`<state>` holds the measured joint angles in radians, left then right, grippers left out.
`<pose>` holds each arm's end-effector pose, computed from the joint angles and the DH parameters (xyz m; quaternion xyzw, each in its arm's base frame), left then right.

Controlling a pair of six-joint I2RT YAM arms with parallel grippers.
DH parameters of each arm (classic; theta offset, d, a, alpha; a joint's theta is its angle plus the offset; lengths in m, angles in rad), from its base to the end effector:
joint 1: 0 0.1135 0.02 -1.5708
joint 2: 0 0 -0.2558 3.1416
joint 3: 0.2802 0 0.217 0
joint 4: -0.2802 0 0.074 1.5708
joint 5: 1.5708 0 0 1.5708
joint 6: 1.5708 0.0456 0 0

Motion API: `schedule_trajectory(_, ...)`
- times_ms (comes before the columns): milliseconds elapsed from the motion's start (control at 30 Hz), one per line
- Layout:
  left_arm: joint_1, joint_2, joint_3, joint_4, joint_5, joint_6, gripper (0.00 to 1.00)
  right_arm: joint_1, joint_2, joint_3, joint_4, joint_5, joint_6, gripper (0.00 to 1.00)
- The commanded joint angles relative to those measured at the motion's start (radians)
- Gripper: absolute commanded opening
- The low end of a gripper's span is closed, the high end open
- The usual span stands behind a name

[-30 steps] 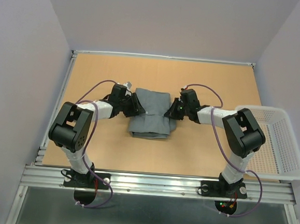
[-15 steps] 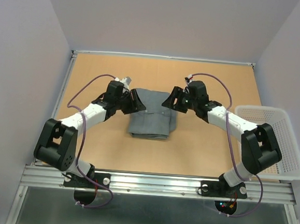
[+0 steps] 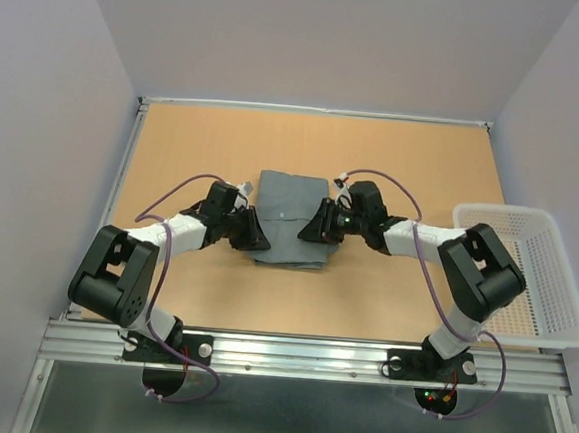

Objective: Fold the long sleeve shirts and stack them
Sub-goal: Fold the shirt

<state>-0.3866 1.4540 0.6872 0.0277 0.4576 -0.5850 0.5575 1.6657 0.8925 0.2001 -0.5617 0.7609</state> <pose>0.2396 -0.1193 0.1887 0.0029 0.8956 -0.3672 0.2510 0.2672 0.1952 0.2044 -0.0463 0.8528 0.4739 0.2143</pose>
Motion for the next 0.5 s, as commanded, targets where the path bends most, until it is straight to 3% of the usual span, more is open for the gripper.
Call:
schedule_trajectory(0, -0.005, 0.025, -0.052, 0.032, 0.043, 0.008, 0.25, -0.005, 0.072, -0.113, 0.176, -0.043, 0.046, 0.35)
schedule_trajectory(233, 0.061, 0.055, -0.132, 0.066, 0.021, 0.007, 0.23, -0.076, 0.117, -0.24, 0.223, -0.018, -0.003, 0.26)
schedule_trajectory(467, 0.069, -0.066, -0.137, 0.003, 0.05, 0.04, 0.28, -0.085, -0.009, -0.144, 0.064, -0.064, -0.08, 0.26)
